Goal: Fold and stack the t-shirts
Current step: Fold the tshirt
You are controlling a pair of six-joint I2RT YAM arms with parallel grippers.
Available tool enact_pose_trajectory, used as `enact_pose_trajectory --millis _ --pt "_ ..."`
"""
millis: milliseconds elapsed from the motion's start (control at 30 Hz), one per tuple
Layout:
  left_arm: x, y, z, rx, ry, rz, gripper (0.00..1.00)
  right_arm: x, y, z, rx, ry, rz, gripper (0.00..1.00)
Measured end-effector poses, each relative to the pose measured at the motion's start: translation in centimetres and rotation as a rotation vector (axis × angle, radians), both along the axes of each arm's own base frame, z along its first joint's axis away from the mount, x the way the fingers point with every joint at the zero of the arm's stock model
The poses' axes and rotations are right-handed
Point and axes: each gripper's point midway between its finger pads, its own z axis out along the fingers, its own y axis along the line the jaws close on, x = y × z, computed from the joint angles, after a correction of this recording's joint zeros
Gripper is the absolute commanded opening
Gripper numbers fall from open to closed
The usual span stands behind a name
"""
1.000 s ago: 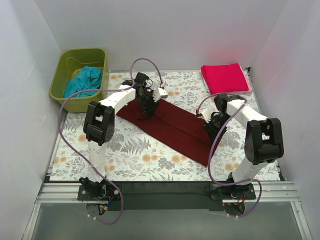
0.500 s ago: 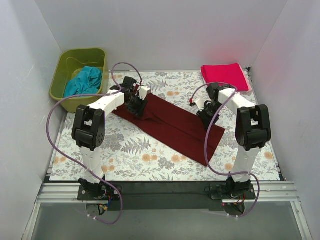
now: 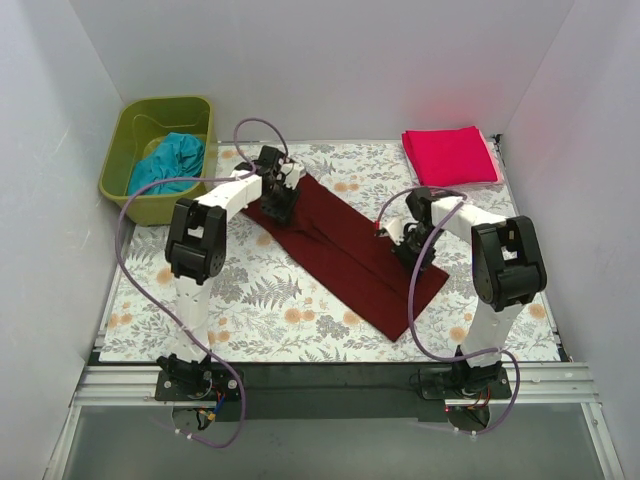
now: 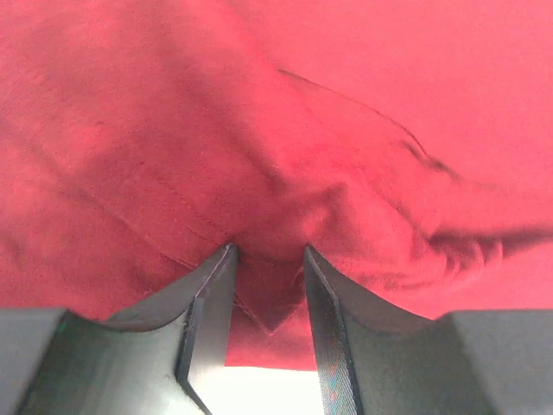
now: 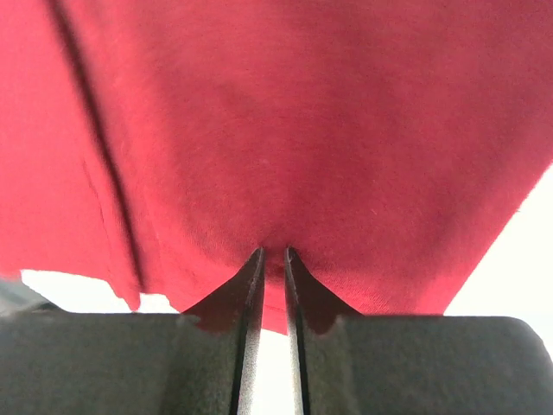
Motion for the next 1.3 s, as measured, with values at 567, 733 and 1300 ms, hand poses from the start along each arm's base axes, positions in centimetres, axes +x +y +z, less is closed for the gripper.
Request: enact_pose_trajectory --millis 567,733,1300 --pt "9.9 -4.6 2.3 -0.081 -0.215 -0.098 0.54 -10.0 15.4 6.7 0.404 0.194 0.191 0.33" --pt "6.4 -4.3 7.1 -0.139 -0.229 -0.094 0.54 -7.7 14.2 7.1 0.407 0.135 0.142 0.23" --pt "-6.4 -3.1 4.1 -0.242 0.066 -0.051 0.44 -11.5 11.3 0.1 0.258 0.277 0.110 0.01"
